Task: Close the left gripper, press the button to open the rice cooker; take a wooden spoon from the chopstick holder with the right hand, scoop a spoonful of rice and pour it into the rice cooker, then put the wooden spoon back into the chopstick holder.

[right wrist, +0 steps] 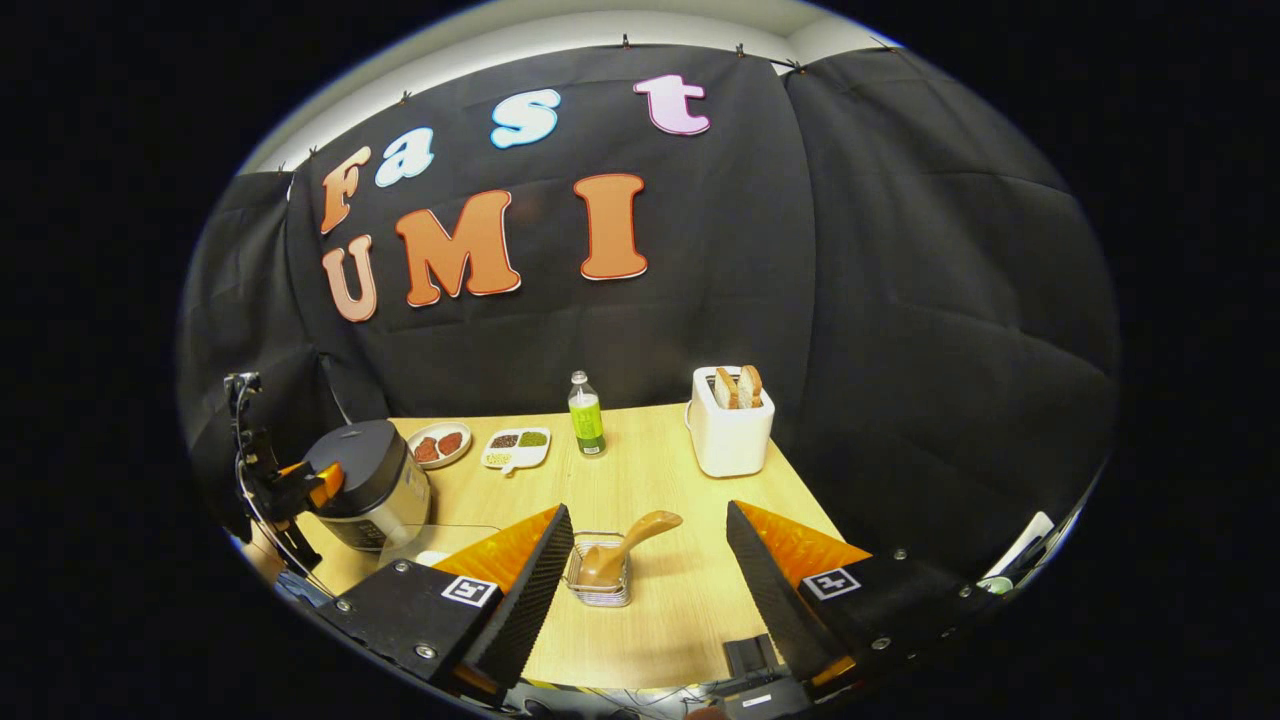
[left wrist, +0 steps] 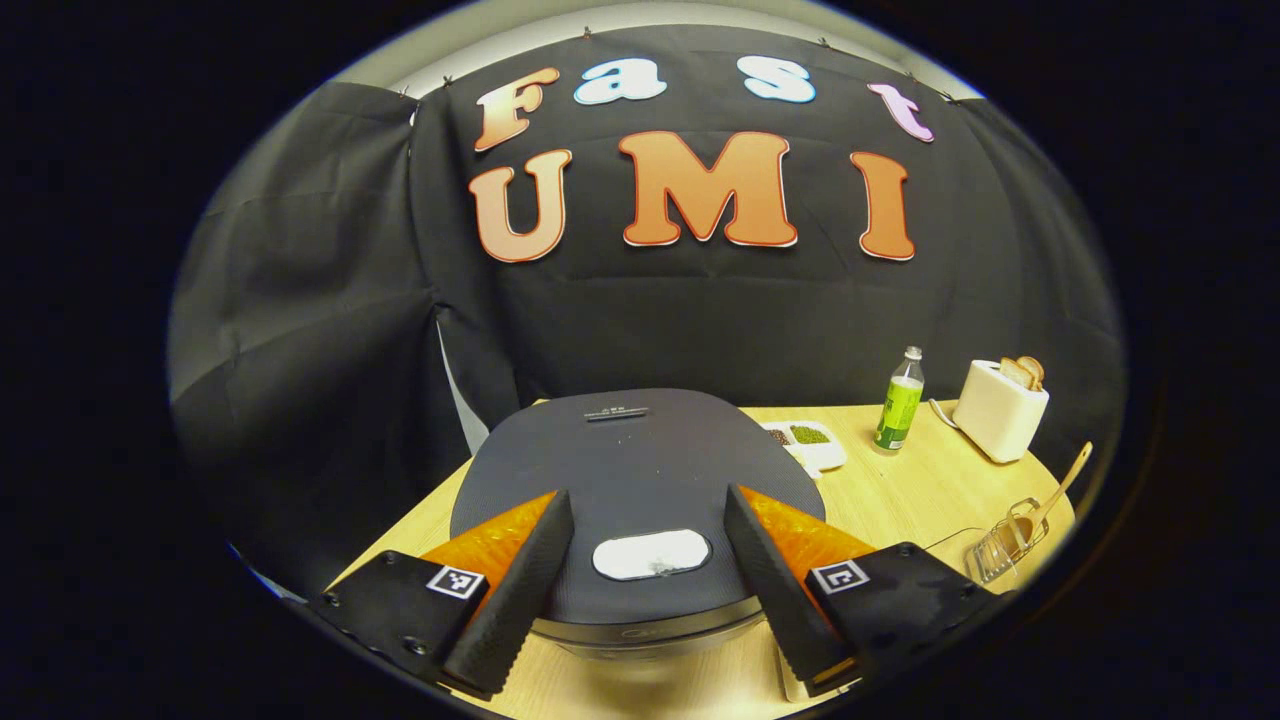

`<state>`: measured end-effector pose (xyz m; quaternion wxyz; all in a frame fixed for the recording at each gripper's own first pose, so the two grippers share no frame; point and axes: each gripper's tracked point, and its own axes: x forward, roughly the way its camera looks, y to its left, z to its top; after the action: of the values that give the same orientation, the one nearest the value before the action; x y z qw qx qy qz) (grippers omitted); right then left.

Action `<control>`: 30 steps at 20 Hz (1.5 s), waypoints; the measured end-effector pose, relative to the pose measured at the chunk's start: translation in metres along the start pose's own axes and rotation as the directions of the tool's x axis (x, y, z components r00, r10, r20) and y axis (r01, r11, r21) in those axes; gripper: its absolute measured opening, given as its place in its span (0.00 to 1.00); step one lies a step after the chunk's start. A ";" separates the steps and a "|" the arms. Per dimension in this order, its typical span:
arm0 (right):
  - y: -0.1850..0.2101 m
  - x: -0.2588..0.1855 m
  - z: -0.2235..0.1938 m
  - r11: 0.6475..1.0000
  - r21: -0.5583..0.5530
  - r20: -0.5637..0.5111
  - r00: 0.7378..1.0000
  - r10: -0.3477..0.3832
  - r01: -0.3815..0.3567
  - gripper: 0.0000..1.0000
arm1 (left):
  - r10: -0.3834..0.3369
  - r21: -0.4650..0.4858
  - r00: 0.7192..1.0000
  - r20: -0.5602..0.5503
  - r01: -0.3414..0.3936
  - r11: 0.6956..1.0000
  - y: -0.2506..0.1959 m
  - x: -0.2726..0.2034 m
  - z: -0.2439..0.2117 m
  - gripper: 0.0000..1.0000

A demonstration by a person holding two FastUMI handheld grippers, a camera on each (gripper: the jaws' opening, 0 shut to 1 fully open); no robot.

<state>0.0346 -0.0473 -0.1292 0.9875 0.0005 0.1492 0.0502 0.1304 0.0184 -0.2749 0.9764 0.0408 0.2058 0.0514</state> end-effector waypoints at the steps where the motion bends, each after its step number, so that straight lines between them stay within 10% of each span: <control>1: -0.002 0.001 0.000 1.000 -0.007 0.000 1.000 -0.007 0.007 0.95 | -0.004 -0.013 1.000 -0.022 0.003 1.000 0.001 -0.003 0.001 0.97; 9: -0.003 0.015 0.033 1.000 -0.015 0.044 0.999 -0.017 0.018 0.95 | -0.026 -0.144 0.999 0.020 0.029 0.989 0.033 -0.062 0.092 0.96; 17: 0.002 0.002 0.121 0.997 -0.055 0.201 0.979 -0.038 0.050 0.95 | 0.008 -0.060 0.972 0.236 0.006 0.998 0.084 -0.176 0.247 0.96; 30: 0.037 -0.016 0.152 0.975 -0.214 0.301 0.946 0.120 -0.056 0.95 | 0.068 -0.120 0.941 0.333 -0.030 0.992 0.053 -0.232 0.262 0.96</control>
<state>0.0609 -0.0095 0.0210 0.9903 -0.0854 -0.0147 0.1087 0.0209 0.0289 0.0617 0.9963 -0.0014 0.0319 0.0795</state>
